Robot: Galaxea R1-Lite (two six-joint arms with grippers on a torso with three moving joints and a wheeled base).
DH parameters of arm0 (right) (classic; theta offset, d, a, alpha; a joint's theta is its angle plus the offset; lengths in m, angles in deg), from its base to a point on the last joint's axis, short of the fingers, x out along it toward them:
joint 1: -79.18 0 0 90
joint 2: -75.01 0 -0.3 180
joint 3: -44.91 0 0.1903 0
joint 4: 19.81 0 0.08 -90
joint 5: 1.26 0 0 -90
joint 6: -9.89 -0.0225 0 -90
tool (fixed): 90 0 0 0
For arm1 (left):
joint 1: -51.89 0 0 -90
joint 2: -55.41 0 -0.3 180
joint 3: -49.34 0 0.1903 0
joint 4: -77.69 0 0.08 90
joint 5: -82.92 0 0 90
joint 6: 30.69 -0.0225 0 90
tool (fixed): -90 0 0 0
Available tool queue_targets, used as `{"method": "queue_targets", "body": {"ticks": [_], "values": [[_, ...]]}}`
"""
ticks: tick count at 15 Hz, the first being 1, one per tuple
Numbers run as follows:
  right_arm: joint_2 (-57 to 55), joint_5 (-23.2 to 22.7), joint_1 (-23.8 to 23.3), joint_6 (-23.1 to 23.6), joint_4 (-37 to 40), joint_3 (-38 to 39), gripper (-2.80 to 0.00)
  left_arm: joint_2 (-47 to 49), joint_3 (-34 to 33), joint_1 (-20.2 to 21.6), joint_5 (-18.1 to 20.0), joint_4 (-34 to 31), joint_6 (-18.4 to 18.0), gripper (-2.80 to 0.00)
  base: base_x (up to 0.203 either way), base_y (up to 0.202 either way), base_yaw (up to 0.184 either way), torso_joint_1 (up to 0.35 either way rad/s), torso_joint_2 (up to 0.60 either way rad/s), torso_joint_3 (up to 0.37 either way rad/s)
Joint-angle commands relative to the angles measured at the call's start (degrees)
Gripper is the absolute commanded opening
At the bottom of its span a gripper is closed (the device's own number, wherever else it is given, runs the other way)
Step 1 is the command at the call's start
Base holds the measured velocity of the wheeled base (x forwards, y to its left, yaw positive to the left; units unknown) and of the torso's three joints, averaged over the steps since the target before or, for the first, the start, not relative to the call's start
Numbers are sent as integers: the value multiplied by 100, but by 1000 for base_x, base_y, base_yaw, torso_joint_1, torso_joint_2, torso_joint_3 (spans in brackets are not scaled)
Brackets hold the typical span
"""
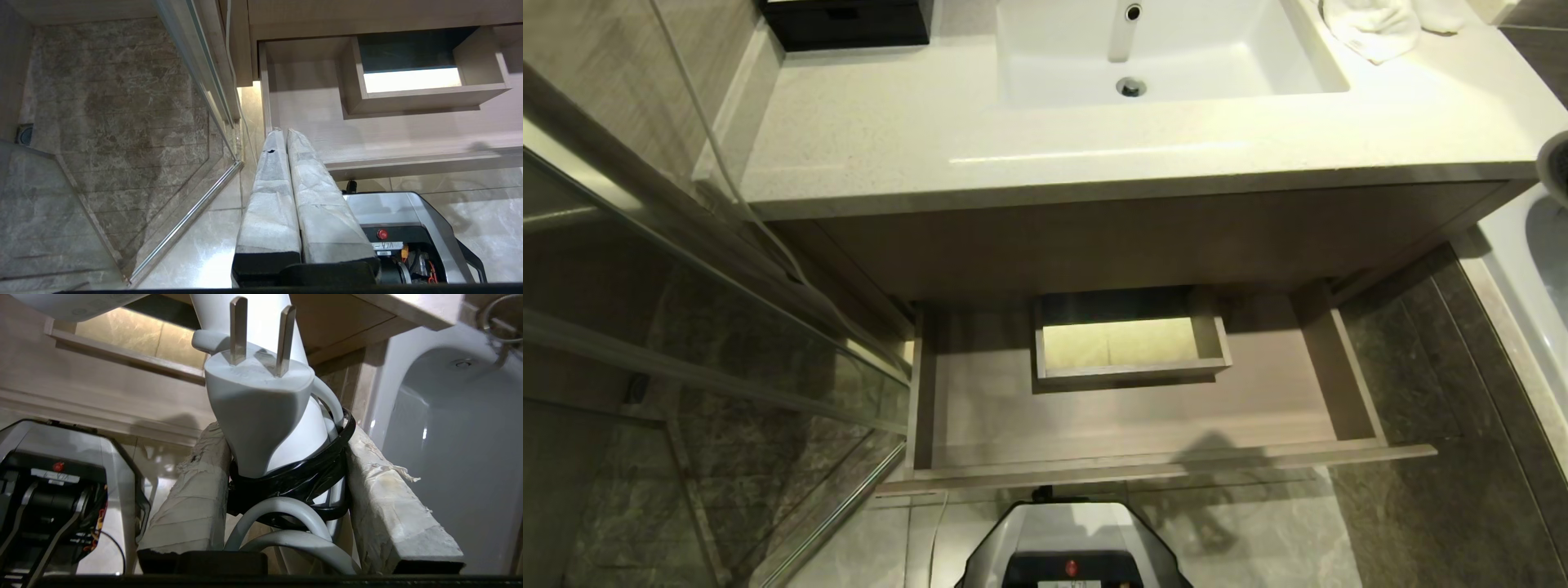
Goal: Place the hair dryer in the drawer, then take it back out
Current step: Put it into the drawer
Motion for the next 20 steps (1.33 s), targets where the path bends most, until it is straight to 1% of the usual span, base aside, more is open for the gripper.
{"method": "queue_targets", "body": {"ticks": [1, 7, 13, 20], "values": [[14, -16, 1, 18, 28, 58, -280, 0, -1, 1, -1, 4, 4, -280, 0, 0, 0, -153, 293, 100], [119, -7, 3, 26, -42, 244, -280, 0, -9, 1, -1, 4, 4, -280, 0, 0, 0, -162, 304, 132], [198, 37, 10, 18, -341, 550, -280, 0, -9, 1, -1, 4, 4, -280, 0, 0, 0, -171, 323, 144], [295, 274, 10, 10, -358, 744, -280, 0, -8, 1, -1, 4, -5, -280, 0, 0, 0, -188, 341, 149]]}}
